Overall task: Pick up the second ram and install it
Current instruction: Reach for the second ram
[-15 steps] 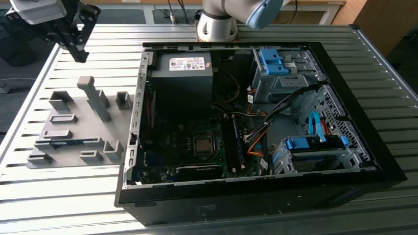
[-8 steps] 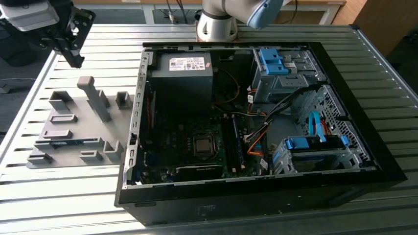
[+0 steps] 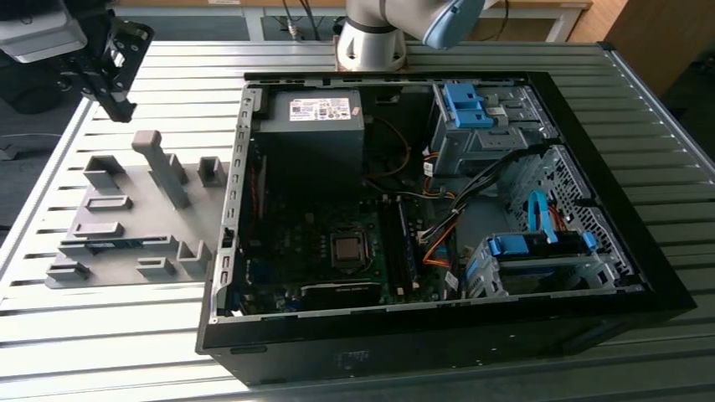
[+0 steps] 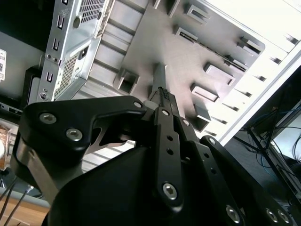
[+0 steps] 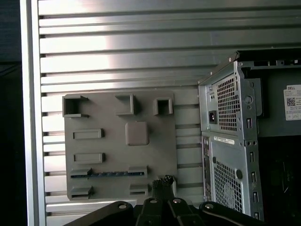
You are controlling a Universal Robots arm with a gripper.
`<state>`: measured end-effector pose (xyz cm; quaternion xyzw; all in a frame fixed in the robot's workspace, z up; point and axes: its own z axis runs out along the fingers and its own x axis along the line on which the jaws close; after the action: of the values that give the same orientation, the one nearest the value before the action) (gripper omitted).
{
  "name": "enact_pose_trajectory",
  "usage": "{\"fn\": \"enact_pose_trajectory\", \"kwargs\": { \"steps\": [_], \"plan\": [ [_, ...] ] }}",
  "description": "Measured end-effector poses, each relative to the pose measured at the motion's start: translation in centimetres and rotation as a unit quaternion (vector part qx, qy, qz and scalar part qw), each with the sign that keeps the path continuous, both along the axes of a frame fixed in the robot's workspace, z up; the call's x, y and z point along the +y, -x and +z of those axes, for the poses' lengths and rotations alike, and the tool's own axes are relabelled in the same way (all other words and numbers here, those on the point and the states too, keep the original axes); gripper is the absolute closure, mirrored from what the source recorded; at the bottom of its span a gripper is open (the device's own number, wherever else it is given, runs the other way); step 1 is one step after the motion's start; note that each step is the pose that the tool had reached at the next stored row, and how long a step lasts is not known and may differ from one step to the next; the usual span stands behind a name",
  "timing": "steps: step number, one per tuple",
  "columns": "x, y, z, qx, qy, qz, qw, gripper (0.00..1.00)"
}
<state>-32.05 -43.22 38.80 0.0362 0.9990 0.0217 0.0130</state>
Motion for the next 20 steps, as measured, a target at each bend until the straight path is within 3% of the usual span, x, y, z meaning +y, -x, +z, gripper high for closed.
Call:
{"fn": "enact_pose_trajectory", "kwargs": {
  "steps": [9,20],
  "plan": [
    [0.0,0.2,0.0,0.0,0.0,0.0,1.0,0.89],
    [-0.1,1.3,-0.07,0.0,0.0,0.0,1.0,0.89]
  ]
}}
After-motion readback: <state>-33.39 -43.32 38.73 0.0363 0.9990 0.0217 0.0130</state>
